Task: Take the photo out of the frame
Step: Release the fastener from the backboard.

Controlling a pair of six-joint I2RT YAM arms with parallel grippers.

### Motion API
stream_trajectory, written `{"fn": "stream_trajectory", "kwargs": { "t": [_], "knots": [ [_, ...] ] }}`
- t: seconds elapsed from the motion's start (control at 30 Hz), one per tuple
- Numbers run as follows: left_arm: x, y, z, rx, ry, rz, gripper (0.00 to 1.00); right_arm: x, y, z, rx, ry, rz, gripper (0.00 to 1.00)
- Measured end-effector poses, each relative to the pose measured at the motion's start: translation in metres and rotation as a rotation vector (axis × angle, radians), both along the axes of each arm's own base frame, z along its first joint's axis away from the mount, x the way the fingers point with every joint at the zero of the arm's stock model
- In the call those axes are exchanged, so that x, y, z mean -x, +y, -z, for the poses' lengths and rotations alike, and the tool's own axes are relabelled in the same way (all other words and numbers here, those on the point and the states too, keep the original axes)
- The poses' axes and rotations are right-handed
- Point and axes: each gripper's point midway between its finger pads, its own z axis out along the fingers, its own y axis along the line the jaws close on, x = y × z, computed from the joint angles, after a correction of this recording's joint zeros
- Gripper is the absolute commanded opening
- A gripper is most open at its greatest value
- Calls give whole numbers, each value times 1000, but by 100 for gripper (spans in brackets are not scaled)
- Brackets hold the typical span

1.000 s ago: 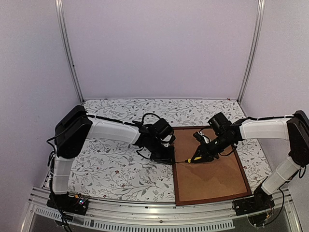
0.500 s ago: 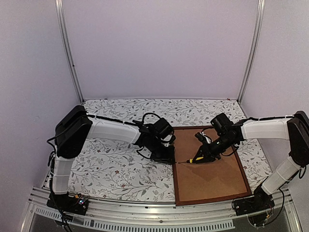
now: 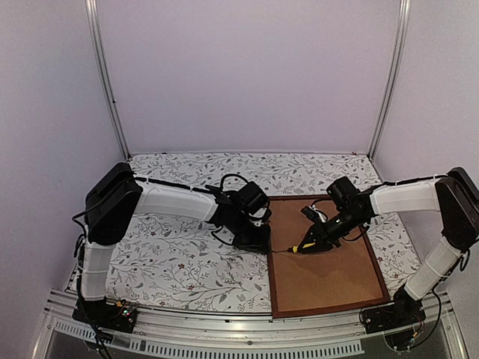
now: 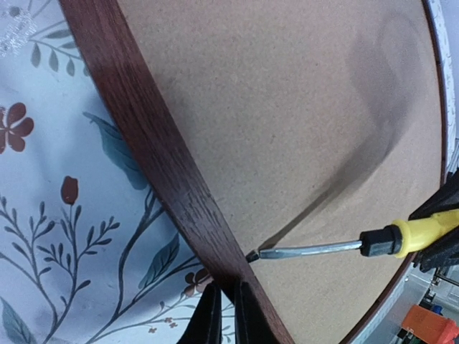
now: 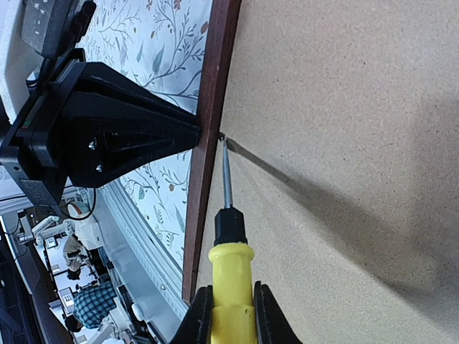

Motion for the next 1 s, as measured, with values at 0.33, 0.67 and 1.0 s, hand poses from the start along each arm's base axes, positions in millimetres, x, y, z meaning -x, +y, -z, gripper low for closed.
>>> {"fn": "stream_trajectory", "kwargs": {
  "t": [0.33, 0.67, 1.0],
  "knots": [
    [0, 0, -1, -4, 9, -8, 5, -2, 2, 0, -16, 20, -4, 0],
    [1, 0, 0, -10, 19, -17, 3, -3, 4, 0, -20, 43, -5, 0],
    [1, 0, 0, -9, 27, -27, 2, -4, 10, -4, 12, 80, 3, 0]
  ]
}}
